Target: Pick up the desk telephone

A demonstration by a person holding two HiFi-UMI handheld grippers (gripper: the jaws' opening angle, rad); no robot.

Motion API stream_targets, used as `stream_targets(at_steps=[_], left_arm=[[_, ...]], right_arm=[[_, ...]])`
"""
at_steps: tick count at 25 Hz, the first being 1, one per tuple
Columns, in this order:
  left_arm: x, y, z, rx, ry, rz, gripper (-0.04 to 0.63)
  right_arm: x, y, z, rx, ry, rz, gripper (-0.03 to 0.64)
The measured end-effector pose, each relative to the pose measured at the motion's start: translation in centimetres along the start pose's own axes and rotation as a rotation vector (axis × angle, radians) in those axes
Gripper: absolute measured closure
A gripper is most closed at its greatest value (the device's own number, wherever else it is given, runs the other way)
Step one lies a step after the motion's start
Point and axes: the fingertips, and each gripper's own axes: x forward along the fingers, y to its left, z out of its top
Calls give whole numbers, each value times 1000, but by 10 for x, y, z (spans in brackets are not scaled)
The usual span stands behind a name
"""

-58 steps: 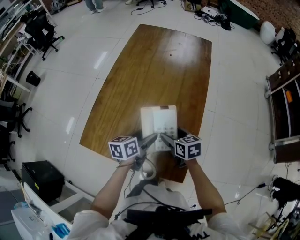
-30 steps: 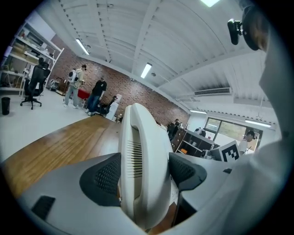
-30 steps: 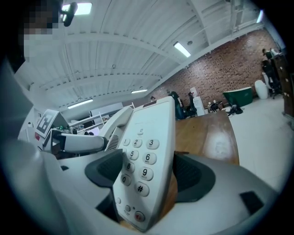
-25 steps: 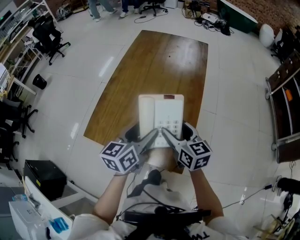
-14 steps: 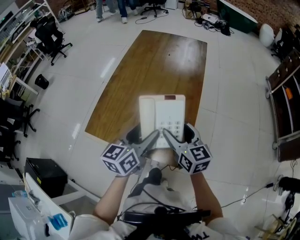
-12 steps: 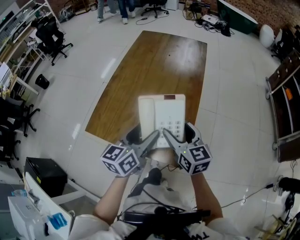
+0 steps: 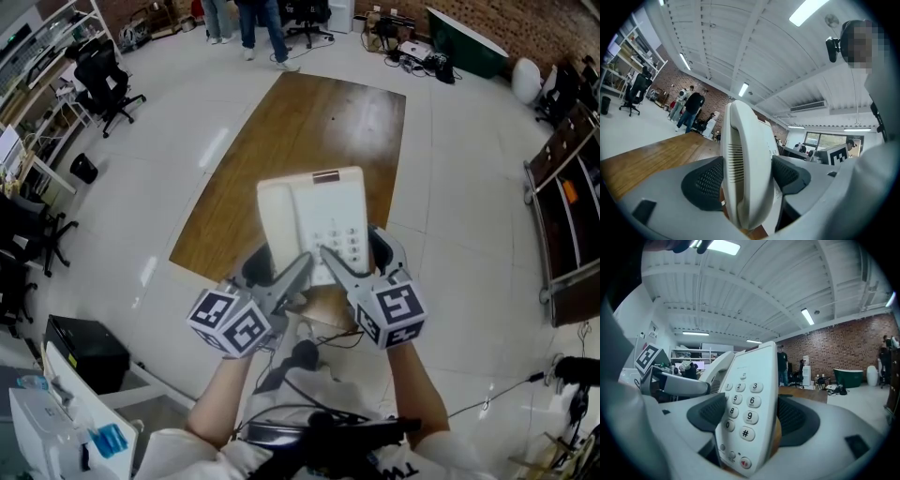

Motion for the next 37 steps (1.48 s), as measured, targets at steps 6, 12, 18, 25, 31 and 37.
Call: stream_targets(at_steps=[6,12,18,25,31,37], left_arm=[[-10,-25,29,65,-44,-10,278],[-22,-45,52,125,-88,-13,278],[-27,-58,60,145,-106,-7,278],[-35,-59,58,133,-112,-3,278],[-29,-60,56,132,-103,2,278],[-30,-55,53,122,-97,4,278]], right_arm=[[-16,9,31,-14,-60,5,262],[-29,20,57,-37,-116,23,262],[-39,22,67,-47,-136,34,263],[-44,29,66,-58,-138,31,263],[-44,23,65,-51,-131,29,262],[-40,24,60,-39,-119,21,262]])
